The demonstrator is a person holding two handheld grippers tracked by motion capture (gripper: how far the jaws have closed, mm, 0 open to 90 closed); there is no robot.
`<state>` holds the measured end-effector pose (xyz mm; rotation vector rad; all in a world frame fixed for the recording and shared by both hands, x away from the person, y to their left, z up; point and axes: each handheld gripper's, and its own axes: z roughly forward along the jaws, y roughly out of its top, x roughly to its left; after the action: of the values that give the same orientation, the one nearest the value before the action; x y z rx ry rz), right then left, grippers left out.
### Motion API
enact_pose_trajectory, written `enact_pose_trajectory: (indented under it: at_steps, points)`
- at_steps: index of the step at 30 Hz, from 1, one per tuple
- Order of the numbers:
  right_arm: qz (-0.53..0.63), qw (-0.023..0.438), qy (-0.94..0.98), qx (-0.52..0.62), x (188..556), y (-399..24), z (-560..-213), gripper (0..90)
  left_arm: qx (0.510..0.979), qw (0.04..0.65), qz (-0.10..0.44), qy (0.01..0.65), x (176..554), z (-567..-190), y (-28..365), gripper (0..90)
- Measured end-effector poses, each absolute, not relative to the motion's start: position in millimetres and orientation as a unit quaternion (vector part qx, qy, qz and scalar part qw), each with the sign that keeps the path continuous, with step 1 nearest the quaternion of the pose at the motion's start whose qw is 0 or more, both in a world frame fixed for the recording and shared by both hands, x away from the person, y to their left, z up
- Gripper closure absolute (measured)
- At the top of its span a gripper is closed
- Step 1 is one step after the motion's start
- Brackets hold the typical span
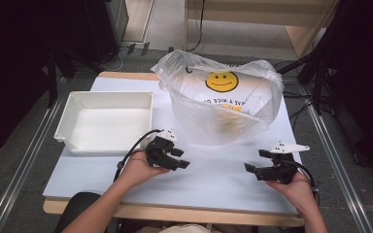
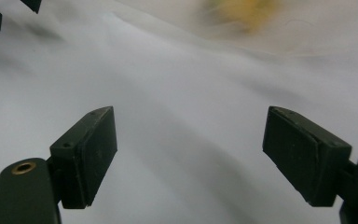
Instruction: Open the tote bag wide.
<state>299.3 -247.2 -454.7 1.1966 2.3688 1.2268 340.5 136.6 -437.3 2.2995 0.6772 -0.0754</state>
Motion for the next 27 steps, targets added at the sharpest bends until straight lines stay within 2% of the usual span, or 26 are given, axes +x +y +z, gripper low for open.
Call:
enact_pose_trajectory:
  at_steps: [5,12,27]
  points:
    - [0.416,0.106,0.808,0.404,299.4,-248.9,-455.2,18.6,0.889,0.372,-0.025,0.267,340.9,-435.8,138.1,45.0]
    - [0.419,0.111,0.803,0.409,300.0,-252.4,-454.3,24.5,0.882,0.381,-0.029,0.277,342.7,-435.8,140.7,44.4]
    - [0.422,0.103,0.802,0.410,300.4,-255.7,-453.3,29.7,0.887,0.370,-0.026,0.275,342.7,-438.4,139.7,44.5]
